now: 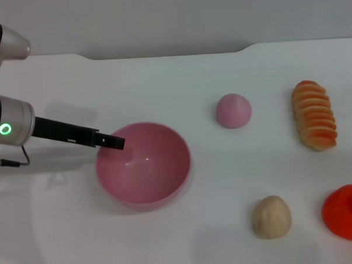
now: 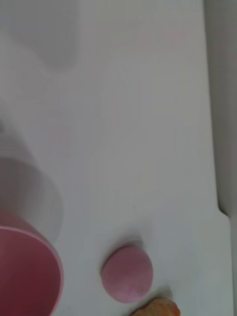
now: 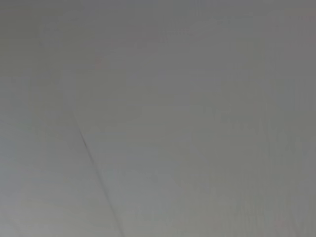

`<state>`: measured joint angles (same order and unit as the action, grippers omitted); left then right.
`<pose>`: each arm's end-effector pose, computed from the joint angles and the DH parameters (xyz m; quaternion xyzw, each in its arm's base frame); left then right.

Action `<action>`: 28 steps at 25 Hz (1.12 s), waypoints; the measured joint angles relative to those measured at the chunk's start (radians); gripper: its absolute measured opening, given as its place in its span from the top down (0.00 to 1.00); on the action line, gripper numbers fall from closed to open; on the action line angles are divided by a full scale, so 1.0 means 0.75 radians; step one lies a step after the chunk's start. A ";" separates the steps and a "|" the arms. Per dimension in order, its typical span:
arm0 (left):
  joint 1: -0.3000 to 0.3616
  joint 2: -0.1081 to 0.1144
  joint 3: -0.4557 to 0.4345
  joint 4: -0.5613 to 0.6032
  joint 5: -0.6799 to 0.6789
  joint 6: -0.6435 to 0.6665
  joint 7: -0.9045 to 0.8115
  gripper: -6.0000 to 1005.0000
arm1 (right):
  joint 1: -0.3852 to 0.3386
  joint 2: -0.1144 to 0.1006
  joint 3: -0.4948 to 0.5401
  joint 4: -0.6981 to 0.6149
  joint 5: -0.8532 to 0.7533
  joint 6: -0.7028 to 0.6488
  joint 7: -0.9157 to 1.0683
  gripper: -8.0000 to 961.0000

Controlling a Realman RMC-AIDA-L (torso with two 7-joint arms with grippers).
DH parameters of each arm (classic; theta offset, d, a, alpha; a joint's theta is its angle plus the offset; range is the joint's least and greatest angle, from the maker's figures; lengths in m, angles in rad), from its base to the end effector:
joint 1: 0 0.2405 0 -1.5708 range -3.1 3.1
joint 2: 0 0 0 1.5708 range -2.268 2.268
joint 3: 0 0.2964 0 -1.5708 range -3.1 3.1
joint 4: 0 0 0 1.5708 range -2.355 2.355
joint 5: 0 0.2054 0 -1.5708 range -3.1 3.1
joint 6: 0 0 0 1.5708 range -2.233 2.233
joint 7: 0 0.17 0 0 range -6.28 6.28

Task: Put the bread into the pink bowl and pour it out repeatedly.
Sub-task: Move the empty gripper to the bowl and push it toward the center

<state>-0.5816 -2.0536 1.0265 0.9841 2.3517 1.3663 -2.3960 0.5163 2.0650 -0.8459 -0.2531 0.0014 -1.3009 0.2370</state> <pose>-0.2807 0.3960 -0.0318 -0.8626 -0.4770 -0.0138 0.1681 0.3602 0.3949 0.1336 -0.4264 0.1729 0.4149 0.7850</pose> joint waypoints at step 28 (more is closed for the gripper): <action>-0.009 -0.002 0.014 -0.111 -0.008 -0.054 -0.016 0.20 | -0.014 0.000 -0.015 0.000 0.000 0.000 0.016 0.34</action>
<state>-0.5888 -2.0554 1.0368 0.9007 2.3459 1.3255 -2.4080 0.5057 2.0647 -0.8572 -0.2535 0.0016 -1.3008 0.2490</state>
